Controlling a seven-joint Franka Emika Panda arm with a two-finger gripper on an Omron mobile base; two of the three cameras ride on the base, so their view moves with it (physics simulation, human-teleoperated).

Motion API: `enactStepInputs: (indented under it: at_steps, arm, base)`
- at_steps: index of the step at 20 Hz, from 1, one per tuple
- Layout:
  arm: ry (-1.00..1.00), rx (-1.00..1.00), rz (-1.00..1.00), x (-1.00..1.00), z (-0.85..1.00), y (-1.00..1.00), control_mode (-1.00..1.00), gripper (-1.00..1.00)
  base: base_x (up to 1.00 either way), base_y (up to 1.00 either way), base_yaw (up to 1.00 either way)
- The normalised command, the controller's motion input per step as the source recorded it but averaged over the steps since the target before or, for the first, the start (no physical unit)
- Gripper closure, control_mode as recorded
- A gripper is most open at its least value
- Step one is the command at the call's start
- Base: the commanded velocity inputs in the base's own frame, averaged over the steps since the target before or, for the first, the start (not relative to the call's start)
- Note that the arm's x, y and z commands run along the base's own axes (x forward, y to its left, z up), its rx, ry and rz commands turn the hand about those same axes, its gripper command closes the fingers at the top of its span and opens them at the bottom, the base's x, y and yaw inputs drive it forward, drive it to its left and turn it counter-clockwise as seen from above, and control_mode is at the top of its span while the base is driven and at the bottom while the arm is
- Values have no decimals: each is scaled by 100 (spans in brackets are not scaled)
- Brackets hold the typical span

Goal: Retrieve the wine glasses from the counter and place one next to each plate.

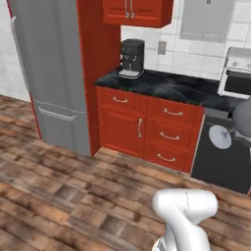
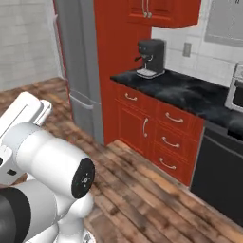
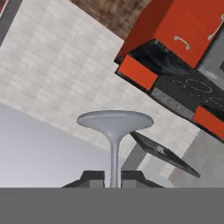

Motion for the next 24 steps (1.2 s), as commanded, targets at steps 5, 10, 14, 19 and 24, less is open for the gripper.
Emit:
enactStepInputs:
  at_steps: [5, 10, 14, 19, 24]
  arm:
    - [0, 0, 0, 0, 0, 0, 100, 100]
    - [0, 0, 0, 0, 0, 0, 100, 100]
    - [0, 0, 0, 0, 0, 0, 100, 100]
    - [0, 0, 0, 0, 0, 0, 100, 100]
    - [0, 0, 0, 0, 0, 0, 100, 100]
  base:
    - [0, 0, 100]
    - [5, 0, 99]
    - [94, -63, 45]
    - [100, -69, 32]
    - [100, -39, 31]
